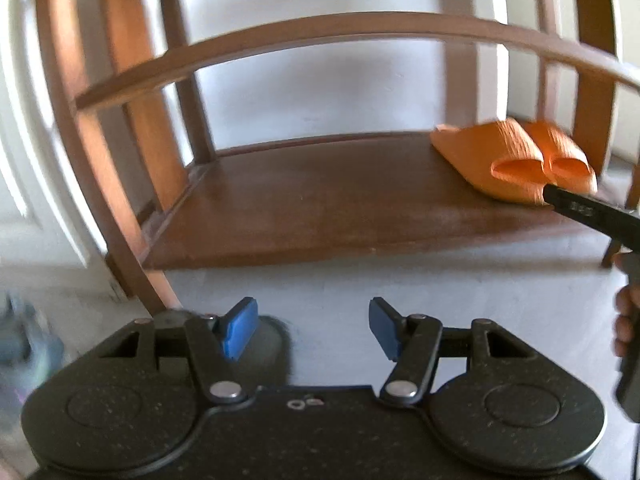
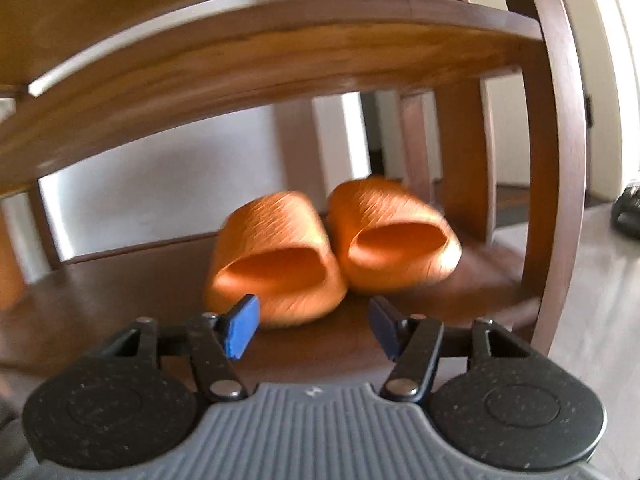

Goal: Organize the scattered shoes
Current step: 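Open the right tool and move both tools toward the black slides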

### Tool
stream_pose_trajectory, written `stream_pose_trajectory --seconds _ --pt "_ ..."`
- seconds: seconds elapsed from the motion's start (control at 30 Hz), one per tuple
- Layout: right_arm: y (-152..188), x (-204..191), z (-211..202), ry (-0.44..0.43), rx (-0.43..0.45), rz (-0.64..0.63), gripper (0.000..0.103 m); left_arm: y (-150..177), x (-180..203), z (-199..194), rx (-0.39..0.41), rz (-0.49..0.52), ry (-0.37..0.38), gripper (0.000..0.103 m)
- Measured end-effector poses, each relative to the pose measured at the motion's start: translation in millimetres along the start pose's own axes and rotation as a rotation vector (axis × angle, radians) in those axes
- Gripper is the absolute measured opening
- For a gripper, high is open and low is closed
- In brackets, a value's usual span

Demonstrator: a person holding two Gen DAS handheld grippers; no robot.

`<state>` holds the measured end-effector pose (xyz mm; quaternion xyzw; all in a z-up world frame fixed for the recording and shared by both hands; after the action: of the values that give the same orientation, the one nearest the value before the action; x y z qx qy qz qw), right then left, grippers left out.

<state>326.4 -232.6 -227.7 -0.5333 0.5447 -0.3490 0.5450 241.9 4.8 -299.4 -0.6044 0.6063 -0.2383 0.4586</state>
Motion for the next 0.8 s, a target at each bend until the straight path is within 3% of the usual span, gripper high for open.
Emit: stream_pose_trajectory --seconds 0.07,0.13,0.23,0.4,0.5,0.57,0.7,0.8 --pt "5.3 -14.6 -15.0 -0.059 -0.028 -0.013 0.062 -7.4 -9.6 -4.0 -0.043 0.13 0.027 0.061" --pt "14.4 -45.1 -39.1 -0.171 -0.094 -0.036 0.058 -12.0 -23.9 -12.9 -0.067 0.194 0.026 0.061" --pt "25.0 -78.5 -62.3 -0.283 -0.166 -0.07 0.054 -15.3 -53.7 -29.1 -0.05 0.214 -0.001 0.061" --pt "36.0 -147.2 -111.8 -0.511 -0.292 -0.189 0.052 15.5 -128.6 -70.4 -0.056 0.152 -0.114 0.061" --pt "40.3 -184.6 -134.6 -0.616 -0.372 -0.274 0.041 46.1 -160.2 -87.7 -0.127 0.098 -0.148 0.062" --pt "43.0 -199.7 -141.2 -0.657 -0.394 -0.311 0.036 55.0 -168.8 -93.7 -0.138 0.091 -0.15 0.062" --pt "51.1 -250.0 -166.5 -0.732 -0.479 -0.401 0.037 67.5 -192.4 -110.8 -0.087 0.082 -0.112 0.062" --pt "69.9 -285.8 -188.2 -0.746 -0.591 -0.45 0.037 67.8 -199.7 -109.8 -0.045 0.051 -0.088 0.062"
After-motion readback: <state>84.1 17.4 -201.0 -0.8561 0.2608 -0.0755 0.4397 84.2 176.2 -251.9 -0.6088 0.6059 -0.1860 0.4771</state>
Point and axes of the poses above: each gripper's, at about its wrist camera, not at the fingertips, and z roughly the way its jaws point, x to its right, y to its underside, the point moved 8 cm from there along z, roughly the way its jaws point, and after that the axes turned 10 degrees about x, right-handed, at the moved point
